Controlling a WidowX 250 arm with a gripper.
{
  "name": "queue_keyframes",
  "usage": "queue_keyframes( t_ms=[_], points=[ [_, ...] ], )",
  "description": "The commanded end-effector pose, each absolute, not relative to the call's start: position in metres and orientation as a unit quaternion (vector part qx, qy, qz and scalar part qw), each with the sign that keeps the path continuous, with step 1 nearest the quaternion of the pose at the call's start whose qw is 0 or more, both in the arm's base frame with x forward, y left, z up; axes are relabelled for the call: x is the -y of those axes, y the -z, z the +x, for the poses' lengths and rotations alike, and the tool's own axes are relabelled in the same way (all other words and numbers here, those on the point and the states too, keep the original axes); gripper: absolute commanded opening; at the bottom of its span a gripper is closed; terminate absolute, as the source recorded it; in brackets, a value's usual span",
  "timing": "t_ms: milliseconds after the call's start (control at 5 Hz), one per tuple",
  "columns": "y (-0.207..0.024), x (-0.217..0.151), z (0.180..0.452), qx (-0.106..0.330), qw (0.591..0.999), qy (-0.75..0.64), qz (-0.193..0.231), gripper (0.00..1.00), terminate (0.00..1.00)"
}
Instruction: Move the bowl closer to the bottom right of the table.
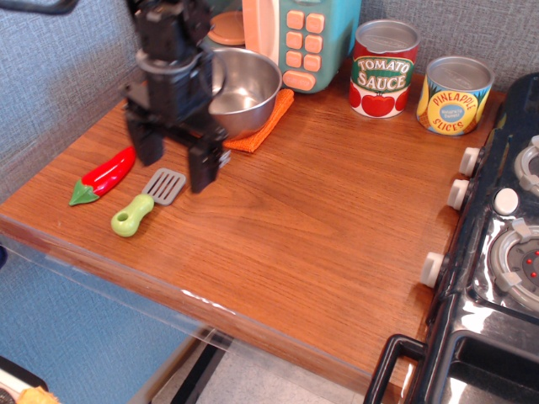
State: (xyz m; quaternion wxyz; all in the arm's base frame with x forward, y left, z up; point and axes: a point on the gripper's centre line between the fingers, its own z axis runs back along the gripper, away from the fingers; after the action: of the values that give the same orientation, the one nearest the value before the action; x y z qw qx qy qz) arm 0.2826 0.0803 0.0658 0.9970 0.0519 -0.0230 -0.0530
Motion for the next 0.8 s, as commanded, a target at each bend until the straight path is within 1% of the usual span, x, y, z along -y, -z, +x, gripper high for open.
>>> queue_keyframes(
  t_ms=[0,200,400,600],
  points=[
    [-0.128,-0.067,0.367,0.122,0.991,0.043,0.037,1.00,0.00],
    [-0.121,-0.066,0.400,0.116,0.993,0.025,0.027,1.00,0.00],
    [-0.093,-0.072,0.420,0.079,0.996,0.010,0.025,1.00,0.00],
    [-0.060,-0.077,0.427,0.038,0.999,-0.004,0.022,1.00,0.00]
  ],
)
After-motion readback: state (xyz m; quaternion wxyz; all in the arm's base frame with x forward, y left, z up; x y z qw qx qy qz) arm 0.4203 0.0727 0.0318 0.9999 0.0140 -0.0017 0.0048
